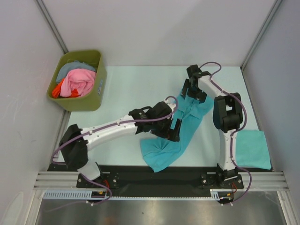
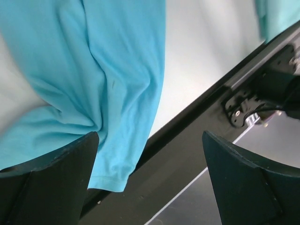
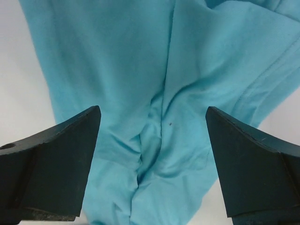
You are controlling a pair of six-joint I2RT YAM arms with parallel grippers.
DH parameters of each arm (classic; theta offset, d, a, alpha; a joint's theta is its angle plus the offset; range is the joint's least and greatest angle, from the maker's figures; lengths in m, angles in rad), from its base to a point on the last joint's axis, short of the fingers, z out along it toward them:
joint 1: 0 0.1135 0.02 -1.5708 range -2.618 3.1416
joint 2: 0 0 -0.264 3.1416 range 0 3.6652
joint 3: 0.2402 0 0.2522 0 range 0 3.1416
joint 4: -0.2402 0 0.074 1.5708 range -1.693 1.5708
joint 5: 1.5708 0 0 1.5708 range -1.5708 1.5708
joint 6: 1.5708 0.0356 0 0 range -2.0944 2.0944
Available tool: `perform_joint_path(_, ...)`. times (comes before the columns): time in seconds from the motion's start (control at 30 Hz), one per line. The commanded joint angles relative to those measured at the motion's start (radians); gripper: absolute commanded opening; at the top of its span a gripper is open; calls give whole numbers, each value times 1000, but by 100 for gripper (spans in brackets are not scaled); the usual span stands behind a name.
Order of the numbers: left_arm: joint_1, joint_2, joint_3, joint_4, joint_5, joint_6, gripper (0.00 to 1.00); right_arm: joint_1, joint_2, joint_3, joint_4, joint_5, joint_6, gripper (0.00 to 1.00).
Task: Fold and stack the t-shirts
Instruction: Fold the tshirt
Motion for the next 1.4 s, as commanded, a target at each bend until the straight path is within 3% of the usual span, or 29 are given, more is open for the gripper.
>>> perform_joint_path(0.0,28,-84,96,-98,-144,72,98,10,53,58,-19,88,13,100)
perform_joint_path(0.27,220,-265,54,-94,-159,84,99,73,186,110,-1,94,13,98)
perform_joint_path(0.5,401,-355,-49,-75,-75,156,98,182,370,446,-81,22,-54,97)
perform_joint_path(0.73,465,-379,-143,-71,26,213,99,205,387,535,6,-35,-110,98)
perform_joint_path(0.9,465,-362,-259,-48,112,239,96,182,326,646,-93,-61,-166,100)
perform_joint_path(1.03,465,-357,-339,-31,179,253,89,171,113,586,-161,-24,-164,100)
perform_joint_path(1.07,464,-337,-341,-31,199,253,88,170,67,503,-176,-26,-148,100)
perform_joint_path(1.17,464,-316,-339,-2,241,245,86,116,-127,321,-117,-272,-153,100)
perform_joint_path(1.2,464,-298,-325,-2,230,242,85,96,-183,184,-112,-326,-138,100)
perform_joint_path(1.33,464,-221,-172,3,200,224,83,-23,-355,-95,-46,-469,-82,65)
perform_joint_path(1.37,464,-189,-134,-3,181,225,86,-28,-380,-124,-47,-435,-94,67)
